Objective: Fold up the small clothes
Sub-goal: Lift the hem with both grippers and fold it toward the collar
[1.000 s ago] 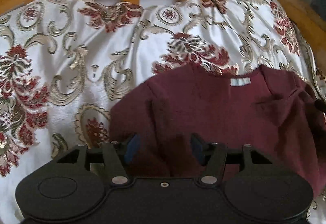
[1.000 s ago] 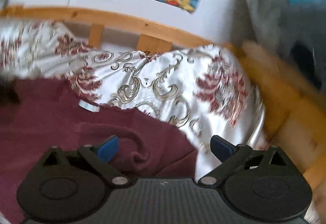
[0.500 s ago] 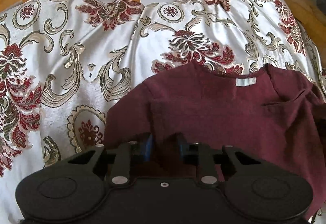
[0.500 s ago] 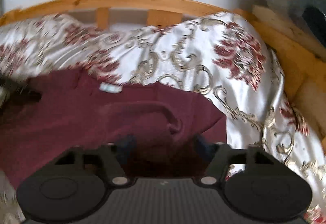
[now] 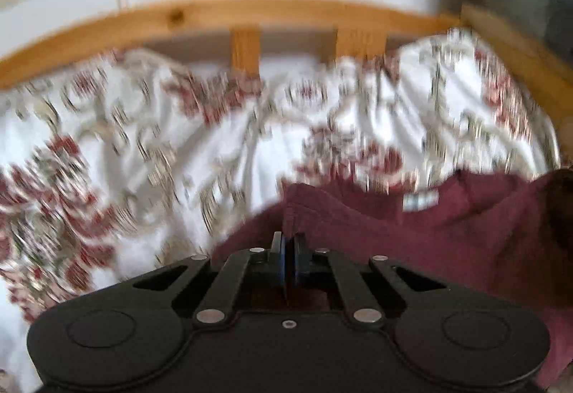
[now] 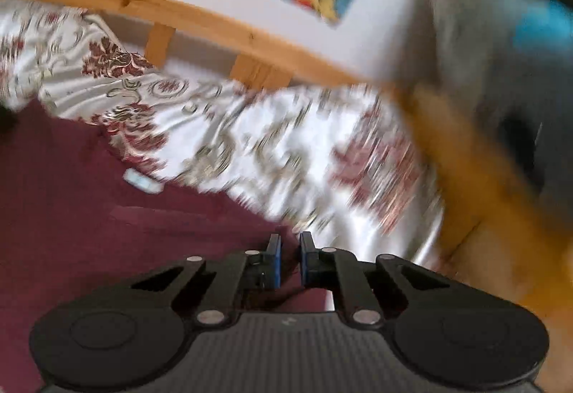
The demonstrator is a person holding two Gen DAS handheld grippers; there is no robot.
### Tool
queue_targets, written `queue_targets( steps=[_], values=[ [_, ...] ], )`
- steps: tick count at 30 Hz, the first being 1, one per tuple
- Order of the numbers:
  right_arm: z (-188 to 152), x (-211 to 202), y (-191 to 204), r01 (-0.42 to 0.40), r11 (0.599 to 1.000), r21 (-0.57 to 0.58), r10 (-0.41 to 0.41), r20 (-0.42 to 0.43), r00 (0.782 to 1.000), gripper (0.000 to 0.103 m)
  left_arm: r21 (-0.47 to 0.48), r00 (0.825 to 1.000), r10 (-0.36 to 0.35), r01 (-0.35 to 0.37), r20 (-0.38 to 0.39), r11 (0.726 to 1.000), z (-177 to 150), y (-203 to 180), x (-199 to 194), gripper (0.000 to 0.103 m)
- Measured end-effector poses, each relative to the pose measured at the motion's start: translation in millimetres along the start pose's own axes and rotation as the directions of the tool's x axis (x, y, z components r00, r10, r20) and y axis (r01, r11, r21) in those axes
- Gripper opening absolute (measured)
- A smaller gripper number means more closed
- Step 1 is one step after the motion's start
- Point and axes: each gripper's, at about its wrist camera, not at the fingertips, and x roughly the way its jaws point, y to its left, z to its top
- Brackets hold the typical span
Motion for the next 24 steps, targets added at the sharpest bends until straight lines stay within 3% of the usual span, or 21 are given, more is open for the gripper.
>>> queue_targets(
  steps=[4, 8, 12, 18, 21, 24],
  values=[
    [12.0, 10.8, 4.7, 0.034, 0.998, -0.051, -0.03, 0.07, 0.997, 0.011, -0.02, 0.995, 0.079, -0.077, 0.067, 0.997, 1.7, 5.0, -11.9, 0.004],
    [12.6, 39.2, 9.4, 0.027, 0.996, -0.082, -0.022, 0.059, 0.998, 0.011, -0.042, 0.99, 0.137, -0.136, 0.027, 0.99, -5.8, 13.2, 6.3, 0.004],
    [5.5, 67.3, 18.5, 0.014, 0.995, -0.094, -0.016, -0.021, 1.0, 0.011, -0.004, 0.987, 0.158, -0.158, -0.017, 0.987, -13.0, 16.2, 35.9, 0.004],
    [-12.5, 77.8, 19.9, 0.002, 0.997, -0.078, -0.013, -0.139, 0.99, 0.011, -0.037, 0.99, 0.14, -0.141, -0.021, 0.989, -20.2, 19.6, 52.9, 0.004],
    [-17.4, 77.4, 20.7, 0.003, 0.997, -0.08, -0.016, -0.168, 0.986, 0.011, -0.025, 0.99, 0.141, -0.141, -0.002, 0.99, -18.5, 15.9, 55.9, 0.004],
    [-18.7, 77.1, 17.0, -0.01, 0.998, -0.069, -0.002, -0.179, 0.984, 0.012, -0.001, 0.988, 0.151, -0.151, -0.033, 0.989, -21.2, 12.9, 62.0, 0.005]
  ],
)
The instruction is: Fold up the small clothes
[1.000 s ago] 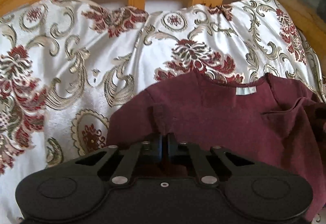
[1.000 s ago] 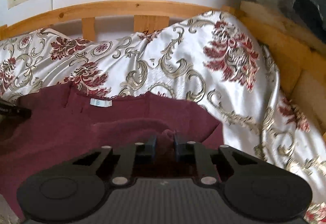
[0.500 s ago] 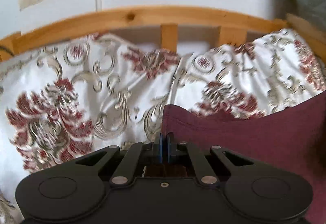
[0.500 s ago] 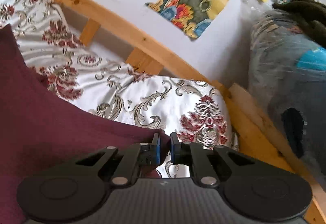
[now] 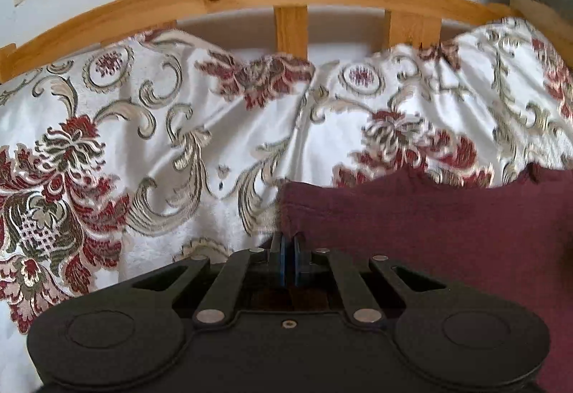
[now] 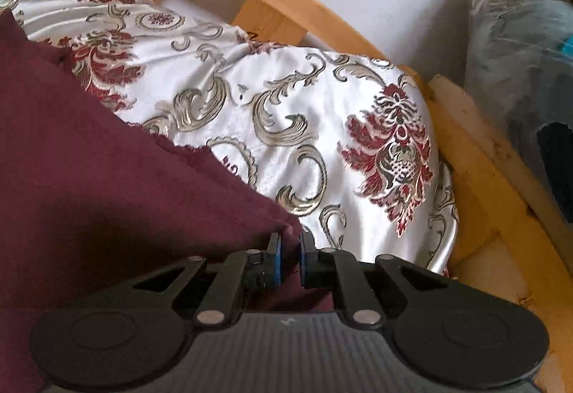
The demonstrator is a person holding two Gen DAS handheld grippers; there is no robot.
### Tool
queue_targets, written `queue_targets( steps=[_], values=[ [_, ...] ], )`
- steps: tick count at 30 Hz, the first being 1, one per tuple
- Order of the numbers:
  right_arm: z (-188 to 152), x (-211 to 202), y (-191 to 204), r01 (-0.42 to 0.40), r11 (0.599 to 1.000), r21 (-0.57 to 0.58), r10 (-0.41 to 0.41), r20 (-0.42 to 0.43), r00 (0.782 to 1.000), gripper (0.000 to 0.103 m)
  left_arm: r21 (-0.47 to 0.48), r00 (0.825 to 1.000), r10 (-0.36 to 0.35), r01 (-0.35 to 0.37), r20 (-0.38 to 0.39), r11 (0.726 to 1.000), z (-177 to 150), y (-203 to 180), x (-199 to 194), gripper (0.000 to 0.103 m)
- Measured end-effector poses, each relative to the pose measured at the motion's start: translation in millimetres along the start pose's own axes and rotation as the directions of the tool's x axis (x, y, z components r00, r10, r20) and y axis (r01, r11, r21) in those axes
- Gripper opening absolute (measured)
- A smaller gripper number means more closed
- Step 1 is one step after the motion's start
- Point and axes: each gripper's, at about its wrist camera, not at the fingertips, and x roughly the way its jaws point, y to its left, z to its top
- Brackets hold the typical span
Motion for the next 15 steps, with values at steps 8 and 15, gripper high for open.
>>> queue_targets(
  steps=[8, 15],
  values=[
    [-2.0, -22.4, -31.8, -0.042, 0.98, 0.195, 0.042, 0.005, 0.999, 0.065, 0.008, 1.0, 0.014, -0.014, -0.012, 1.0, 1.7, -5.0, -9.0, 0.054],
    [-10.7, -56.4, -48.2, 0.002, 0.971, 0.237, -0.005, 0.01, 1.0, 0.094, -0.056, 0.999, 0.026, -0.025, 0.023, 0.998, 7.6, -0.7, -33.7, 0.089]
  ],
)
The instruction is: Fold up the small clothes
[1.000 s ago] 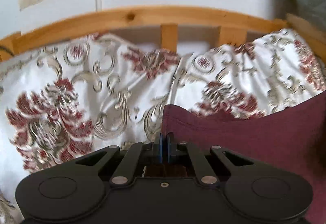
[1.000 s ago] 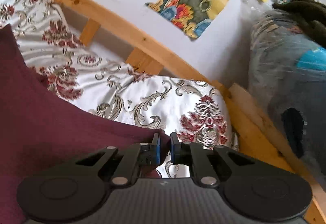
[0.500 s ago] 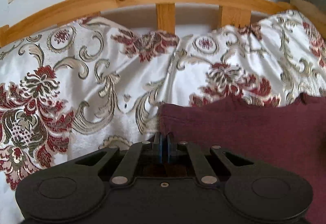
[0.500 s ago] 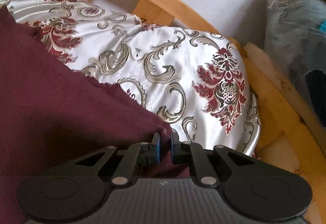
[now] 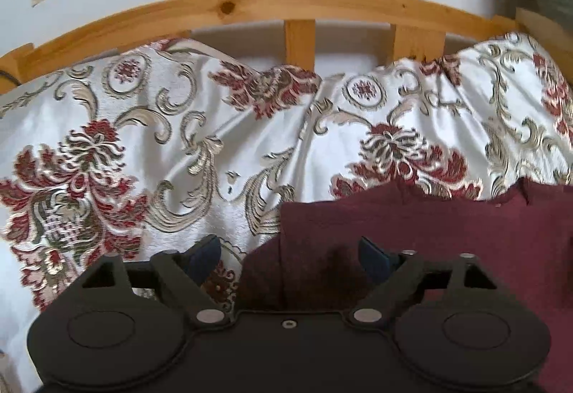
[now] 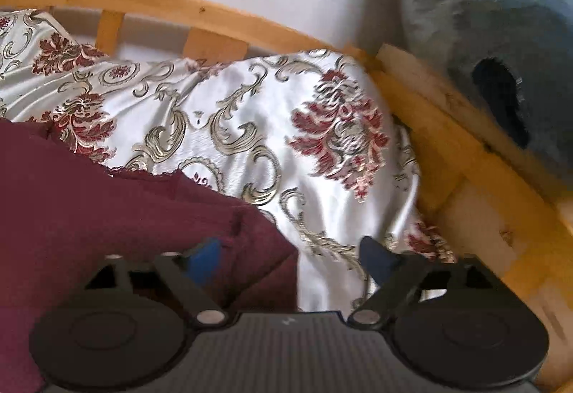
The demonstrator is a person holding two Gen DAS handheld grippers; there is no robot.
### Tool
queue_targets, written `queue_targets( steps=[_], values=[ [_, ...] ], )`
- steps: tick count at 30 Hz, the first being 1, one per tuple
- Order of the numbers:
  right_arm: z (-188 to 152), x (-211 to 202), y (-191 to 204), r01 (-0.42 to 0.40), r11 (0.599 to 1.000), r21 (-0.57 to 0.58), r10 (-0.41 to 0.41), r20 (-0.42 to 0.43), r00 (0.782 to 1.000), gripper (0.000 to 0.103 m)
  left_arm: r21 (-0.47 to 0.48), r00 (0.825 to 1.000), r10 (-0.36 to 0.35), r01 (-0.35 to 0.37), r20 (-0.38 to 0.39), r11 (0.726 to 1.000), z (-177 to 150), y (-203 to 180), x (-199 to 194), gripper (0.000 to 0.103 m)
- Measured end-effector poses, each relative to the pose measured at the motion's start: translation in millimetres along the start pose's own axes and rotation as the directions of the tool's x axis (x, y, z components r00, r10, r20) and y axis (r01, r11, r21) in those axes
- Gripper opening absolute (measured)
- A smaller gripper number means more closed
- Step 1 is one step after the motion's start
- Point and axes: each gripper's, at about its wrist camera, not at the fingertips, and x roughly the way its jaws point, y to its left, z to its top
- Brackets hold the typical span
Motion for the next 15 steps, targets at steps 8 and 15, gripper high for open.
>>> queue_targets(
  steps=[8, 15],
  values=[
    [-14.1, -8.0, 8.3, -0.098, 0.995, -0.013, 0.098, 0.025, 0.995, 0.103, -0.022, 1.0, 0.012, -0.012, 0.025, 1.0, -9.1, 7.3, -37.1, 0.102],
    [-28.1, 28.0, 8.1, -0.009, 1.0, -0.002, 0.008, -0.045, 0.999, 0.103, 0.047, 1.0, 0.022, -0.022, -0.003, 0.999, -26.8, -5.5, -49.9, 0.102]
  ],
)
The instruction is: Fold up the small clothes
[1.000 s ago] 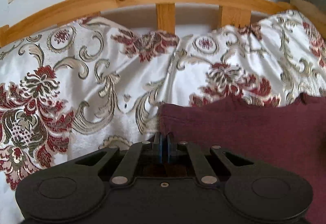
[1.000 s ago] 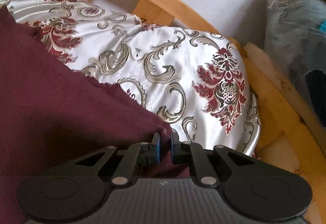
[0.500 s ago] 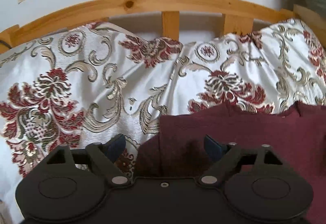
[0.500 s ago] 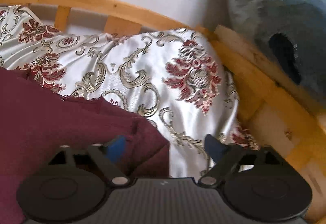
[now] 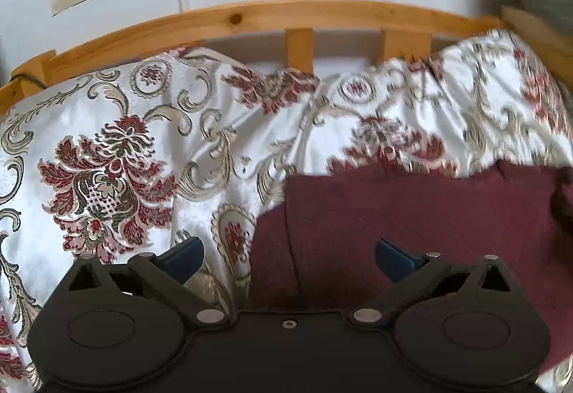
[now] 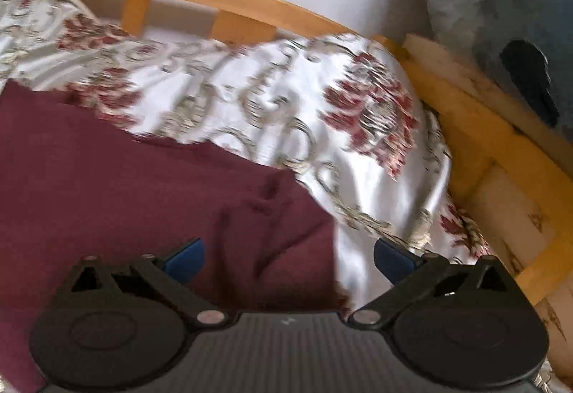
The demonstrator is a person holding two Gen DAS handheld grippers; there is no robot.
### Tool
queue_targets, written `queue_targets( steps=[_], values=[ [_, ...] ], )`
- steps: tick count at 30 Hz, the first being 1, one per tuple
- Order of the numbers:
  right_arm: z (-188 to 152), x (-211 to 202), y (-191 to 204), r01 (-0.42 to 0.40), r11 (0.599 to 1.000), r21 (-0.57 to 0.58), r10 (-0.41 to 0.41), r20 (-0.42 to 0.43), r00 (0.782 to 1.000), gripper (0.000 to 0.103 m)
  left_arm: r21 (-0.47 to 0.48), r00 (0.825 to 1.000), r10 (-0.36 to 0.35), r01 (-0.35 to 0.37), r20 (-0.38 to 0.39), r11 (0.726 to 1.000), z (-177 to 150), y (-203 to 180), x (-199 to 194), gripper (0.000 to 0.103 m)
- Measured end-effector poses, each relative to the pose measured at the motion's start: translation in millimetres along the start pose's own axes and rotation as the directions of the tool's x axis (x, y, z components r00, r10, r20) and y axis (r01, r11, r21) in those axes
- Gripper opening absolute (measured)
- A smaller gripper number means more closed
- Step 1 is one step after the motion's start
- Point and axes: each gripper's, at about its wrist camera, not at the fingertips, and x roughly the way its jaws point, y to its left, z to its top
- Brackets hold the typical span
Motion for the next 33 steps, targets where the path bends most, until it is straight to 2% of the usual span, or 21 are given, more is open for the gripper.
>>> queue_targets(
  steps=[2, 5, 7, 11, 16, 19, 22, 23, 25, 28, 31, 33],
  values=[
    [-4.6, 8.1, -16.8, 0.065, 0.996, 0.058, -0.063, -0.029, 0.998, 0.103, 0.017, 0.999, 0.028, -0.028, -0.023, 0.999, -4.5, -4.5, 3.8, 0.102],
    [-13.0, 10.3, -47.2, 0.033, 0.976, 0.217, -0.025, -0.039, 0.999, 0.103, 0.002, 0.997, 0.068, -0.068, -0.045, 0.998, -8.7, -6.5, 5.8, 0.102],
    [-20.0, 4.8, -59.5, -0.024, 0.963, 0.268, 0.021, 0.014, 1.0, 0.103, -0.035, 0.996, 0.084, -0.085, -0.035, 0.996, -9.3, -3.9, 0.4, 0.102],
    [-20.7, -2.3, -65.8, -0.062, 0.957, 0.285, 0.053, 0.04, 0.998, 0.103, -0.14, 0.993, 0.114, -0.11, 0.019, 0.984, -13.0, 2.4, -22.2, 0.102],
    [-8.3, -31.7, -53.1, -0.109, 0.965, 0.239, 0.08, 0.129, 0.988, 0.103, -0.222, 0.985, 0.155, -0.135, 0.073, 0.966, -27.9, 0.6, -58.9, 0.102],
    [-5.1, -62.1, -43.9, -0.152, 0.967, 0.206, 0.113, 0.192, 0.975, 0.103, -0.195, 0.964, 0.207, -0.173, 0.168, 0.965, -43.9, -11.9, -90.5, 0.102],
    [-7.0, -100.5, -33.7, -0.169, 0.964, 0.204, 0.119, 0.235, 0.965, 0.103, -0.151, 0.922, 0.25, -0.213, 0.297, 0.965, -59.6, -27.2, -124.3, 0.102],
    [-8.1, -113.3, -32.3, -0.182, 0.957, 0.225, 0.124, 0.25, 0.96, 0.103, -0.15, 0.912, 0.246, -0.206, 0.329, 0.967, -63.1, -29.8, -133.8, 0.102],
    [-11.8, -141.3, -29.5, -0.233, 0.933, 0.274, 0.147, 0.302, 0.942, 0.103, -0.172, 0.907, 0.219, -0.166, 0.359, 0.971, -66.2, -30.2, -147.2, 0.102],
    [-16.4, -174.1, -25.2, -0.262, 0.914, 0.309, 0.147, 0.35, 0.925, 0.103, -0.235, 0.92, 0.15, -0.065, 0.362, 0.97, -62.8, -21.1, -155.5, 0.102],
    [-22.2, -195.4, -20.7, -0.273, 0.919, 0.283, 0.153, 0.382, 0.912, 0.103, -0.255, 0.927, 0.051, 0.05, 0.372, 0.966, -42.5, -13.9, -162.0, 0.102],
    [-26.0, -203.2, -19.0, -0.266, 0.932, 0.244, 0.155, 0.396, 0.905, 0.103, -0.212, 0.909, 0.024, 0.071, 0.415, 0.975, -17.5, -17.8, -178.8, 0.102]
  ],
)
